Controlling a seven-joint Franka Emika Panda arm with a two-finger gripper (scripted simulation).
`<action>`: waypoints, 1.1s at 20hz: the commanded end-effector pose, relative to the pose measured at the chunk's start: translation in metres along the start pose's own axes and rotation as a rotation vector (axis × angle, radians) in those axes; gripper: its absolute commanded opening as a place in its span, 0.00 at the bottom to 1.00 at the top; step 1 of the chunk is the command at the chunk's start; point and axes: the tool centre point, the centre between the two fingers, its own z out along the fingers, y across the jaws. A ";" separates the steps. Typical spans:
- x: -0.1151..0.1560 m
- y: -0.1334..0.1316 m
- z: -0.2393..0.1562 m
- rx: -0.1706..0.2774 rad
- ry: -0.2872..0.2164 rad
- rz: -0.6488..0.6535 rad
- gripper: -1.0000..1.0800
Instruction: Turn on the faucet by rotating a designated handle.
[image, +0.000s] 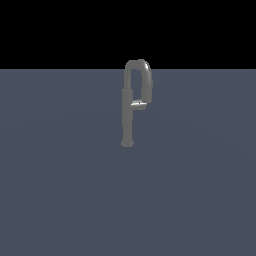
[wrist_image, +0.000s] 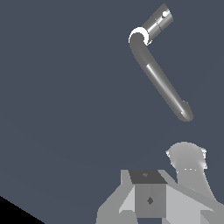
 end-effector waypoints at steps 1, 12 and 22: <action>0.015 -0.001 0.000 0.031 -0.041 0.033 0.00; 0.083 0.003 0.011 0.173 -0.228 0.185 0.00; 0.147 0.015 0.035 0.321 -0.421 0.343 0.00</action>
